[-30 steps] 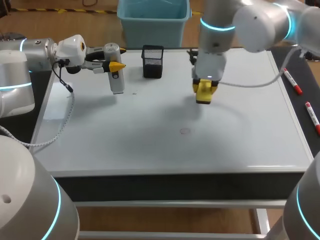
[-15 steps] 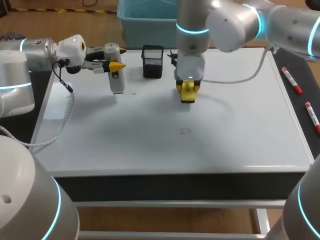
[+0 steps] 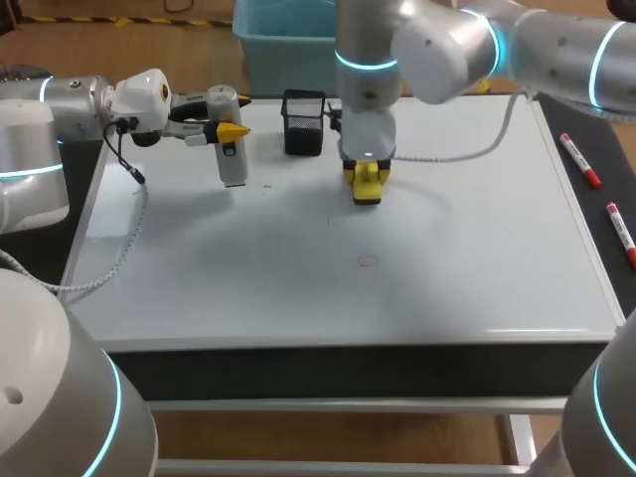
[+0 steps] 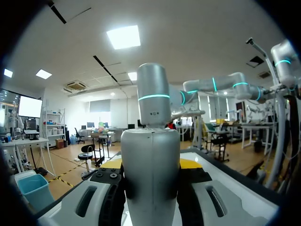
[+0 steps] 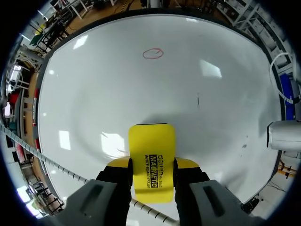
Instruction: Pick up the inspection probe, press it on each red-marked spot on the whiteboard one by one, put down the probe, pick up the eraser, and wipe off all the red marks.
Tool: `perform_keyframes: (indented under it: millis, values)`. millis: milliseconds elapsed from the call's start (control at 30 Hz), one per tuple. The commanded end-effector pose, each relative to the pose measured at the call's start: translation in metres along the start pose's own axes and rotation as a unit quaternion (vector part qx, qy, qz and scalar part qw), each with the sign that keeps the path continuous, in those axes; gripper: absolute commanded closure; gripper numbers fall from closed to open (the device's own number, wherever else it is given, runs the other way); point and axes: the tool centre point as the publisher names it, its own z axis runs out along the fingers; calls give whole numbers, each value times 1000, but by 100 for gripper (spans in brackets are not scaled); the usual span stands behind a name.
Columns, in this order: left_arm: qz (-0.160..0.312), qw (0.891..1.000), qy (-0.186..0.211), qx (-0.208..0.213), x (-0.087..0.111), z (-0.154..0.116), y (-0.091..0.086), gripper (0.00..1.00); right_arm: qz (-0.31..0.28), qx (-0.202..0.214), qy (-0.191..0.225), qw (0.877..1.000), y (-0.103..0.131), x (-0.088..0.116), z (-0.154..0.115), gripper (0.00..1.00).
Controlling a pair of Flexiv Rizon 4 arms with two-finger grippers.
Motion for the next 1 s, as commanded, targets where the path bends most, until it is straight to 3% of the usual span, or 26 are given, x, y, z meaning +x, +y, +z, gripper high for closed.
perform_keyframes:
  millis: [33, 467, 1000]
  values:
    - [1, 1000, 0, 0, 0, 0, -1, 100, 0, 3, -5, 1000, 2, 7, 4, 100]
    - [1, 1000, 0, 0, 0, 0, -1, 100, 15, -3, -1, 1000, 2, 26, 15, 100]
    - [1, 1000, 0, 0, 0, 0, -1, 100, 73, -1, 7, 997, -10, 84, 13, 100]
